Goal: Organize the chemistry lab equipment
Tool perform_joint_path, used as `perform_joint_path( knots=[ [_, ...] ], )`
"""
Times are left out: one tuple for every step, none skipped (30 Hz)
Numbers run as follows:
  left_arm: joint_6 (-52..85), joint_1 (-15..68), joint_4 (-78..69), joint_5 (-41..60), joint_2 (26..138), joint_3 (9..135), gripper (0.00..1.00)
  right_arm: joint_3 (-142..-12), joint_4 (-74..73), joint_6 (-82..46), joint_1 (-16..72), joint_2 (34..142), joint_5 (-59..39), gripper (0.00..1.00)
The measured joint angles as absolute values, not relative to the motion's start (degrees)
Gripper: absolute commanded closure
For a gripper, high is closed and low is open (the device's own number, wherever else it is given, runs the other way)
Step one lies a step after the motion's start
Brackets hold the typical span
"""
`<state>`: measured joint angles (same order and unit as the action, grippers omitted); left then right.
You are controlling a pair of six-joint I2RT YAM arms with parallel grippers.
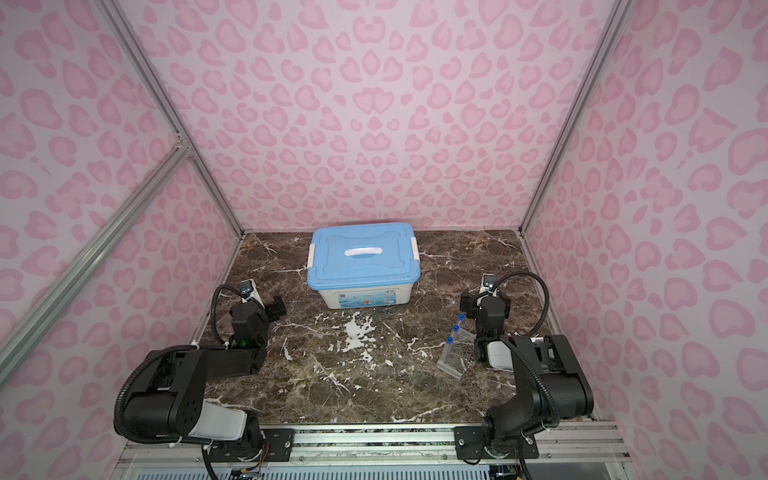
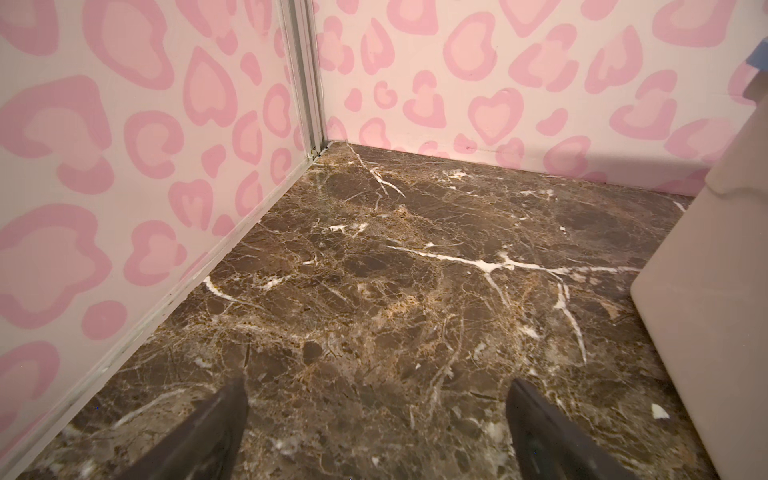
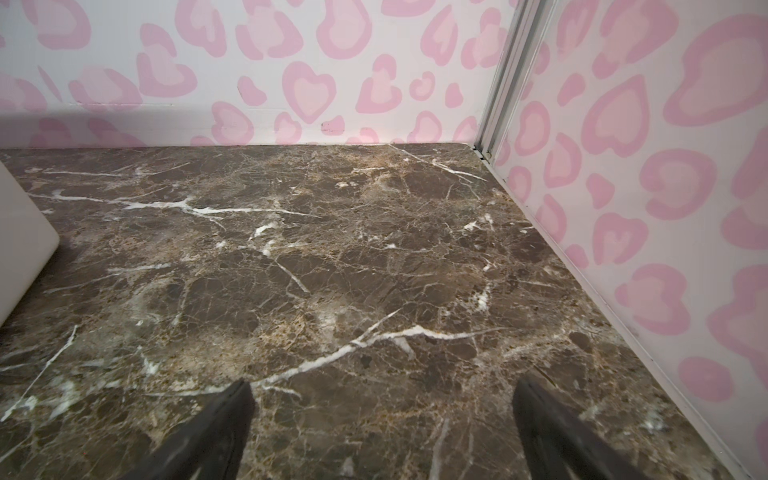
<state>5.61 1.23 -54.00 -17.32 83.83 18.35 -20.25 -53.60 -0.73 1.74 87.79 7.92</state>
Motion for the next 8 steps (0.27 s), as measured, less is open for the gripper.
perform_joint_path(
  knots=[
    [5.61,1.23,-54.06,-17.32,83.83,18.35,0.02,-20.25,-53.6,-0.73,1.74,87.79,7.92,0.01],
    [5.61,1.23,-54.04,-17.32,83.83,18.33,0.02,-20.25,-53.56,-0.73,1.74,87.79,7.92,0.01],
    [5.61,1.23,-54.04,-17.32,83.83,18.33,0.02,-20.25,-53.52,-0.73,1.74,87.79,7.92,0.01],
    [5.61,1.23,-54.04,-17.32,83.83,18.33,0.02,-20.29,-53.43,-0.73,1.74,87.79,7.92,0.01],
    [5.61,1.23,-54.04,-17.32,83.83,18.33,0.02,-20.38,-53.3,-0.73,1.74,87.85,7.94,0.01],
    [5.61,1.23,-54.04,-17.32,83.83,18.33,0.02,-20.43,-53.28,-0.73,1.74,87.9,7.94,0.01],
    [5.61,1.23,-54.04,-17.32,83.83,18.33,0.02,-20.43,-53.25,-0.73,1.74,87.92,7.94,0.01],
    [5.61,1.23,-54.04,-17.32,83.83,18.33,0.02,-20.43,-53.25,-0.73,1.74,87.92,7.94,0.01]
  ],
)
